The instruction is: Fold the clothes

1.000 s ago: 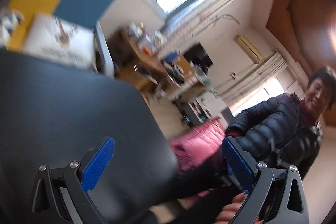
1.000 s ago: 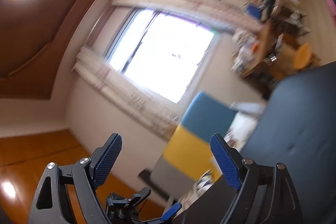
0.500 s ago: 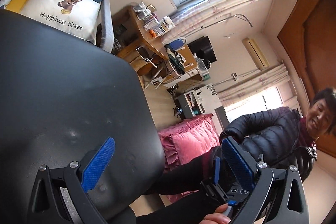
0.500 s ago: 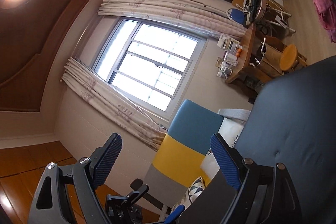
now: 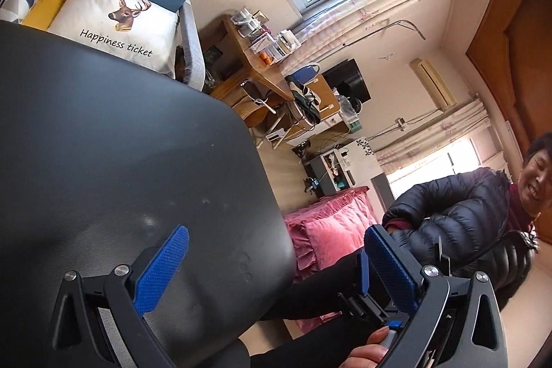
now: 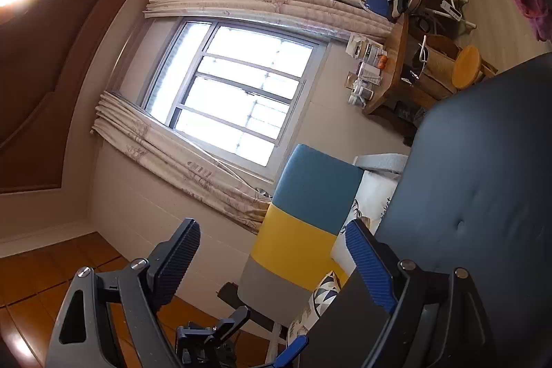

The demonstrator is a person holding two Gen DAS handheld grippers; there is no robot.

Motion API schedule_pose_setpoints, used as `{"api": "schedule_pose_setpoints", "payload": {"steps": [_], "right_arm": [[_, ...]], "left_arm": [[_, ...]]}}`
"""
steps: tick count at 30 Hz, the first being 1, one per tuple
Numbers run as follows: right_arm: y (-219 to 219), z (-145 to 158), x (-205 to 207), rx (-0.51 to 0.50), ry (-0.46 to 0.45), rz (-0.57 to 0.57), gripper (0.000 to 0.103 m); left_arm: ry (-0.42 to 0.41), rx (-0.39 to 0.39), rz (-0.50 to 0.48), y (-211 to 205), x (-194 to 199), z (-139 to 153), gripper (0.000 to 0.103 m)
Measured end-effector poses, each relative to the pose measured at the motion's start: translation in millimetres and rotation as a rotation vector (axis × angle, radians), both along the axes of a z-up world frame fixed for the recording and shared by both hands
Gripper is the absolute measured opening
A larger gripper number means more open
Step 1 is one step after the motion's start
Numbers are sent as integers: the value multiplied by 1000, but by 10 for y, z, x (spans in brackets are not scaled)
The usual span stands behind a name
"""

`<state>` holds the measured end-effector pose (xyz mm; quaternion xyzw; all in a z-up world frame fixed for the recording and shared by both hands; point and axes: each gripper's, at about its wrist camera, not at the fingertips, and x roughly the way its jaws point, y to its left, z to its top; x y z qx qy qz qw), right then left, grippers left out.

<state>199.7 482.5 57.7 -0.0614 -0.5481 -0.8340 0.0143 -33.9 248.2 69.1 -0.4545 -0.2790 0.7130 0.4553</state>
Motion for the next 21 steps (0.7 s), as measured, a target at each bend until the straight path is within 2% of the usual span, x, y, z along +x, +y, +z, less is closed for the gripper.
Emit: {"api": "schedule_pose_setpoints", "payload": {"steps": [8, 9, 11, 15, 17, 19, 21], "right_arm": [[-144, -137, -90, -50, -8, -33, 89], [-179, -150, -77, -61, 2, -50, 92], [-228, -170, -85, -75, 9, -50, 94], [-275, -215, -184, -69, -3, -27, 95], [-301, -248, -290, -94, -9, 33, 95], [-313, -225, -384, -76, -12, 89, 95], [-407, -203, -454, -6, -37, 90, 95]], "left_arm": [[34, -17, 104, -218, -10, -100, 103], [33, -11, 116, -251, -5, -119, 103], [2, -18, 152, -332, -3, -182, 103], [-60, -27, 143, -419, -49, -332, 103], [-76, -46, 136, -436, -77, -398, 103], [-124, -38, 101, -453, -108, -487, 103], [-123, -28, 109, -514, -106, -540, 103]]}}
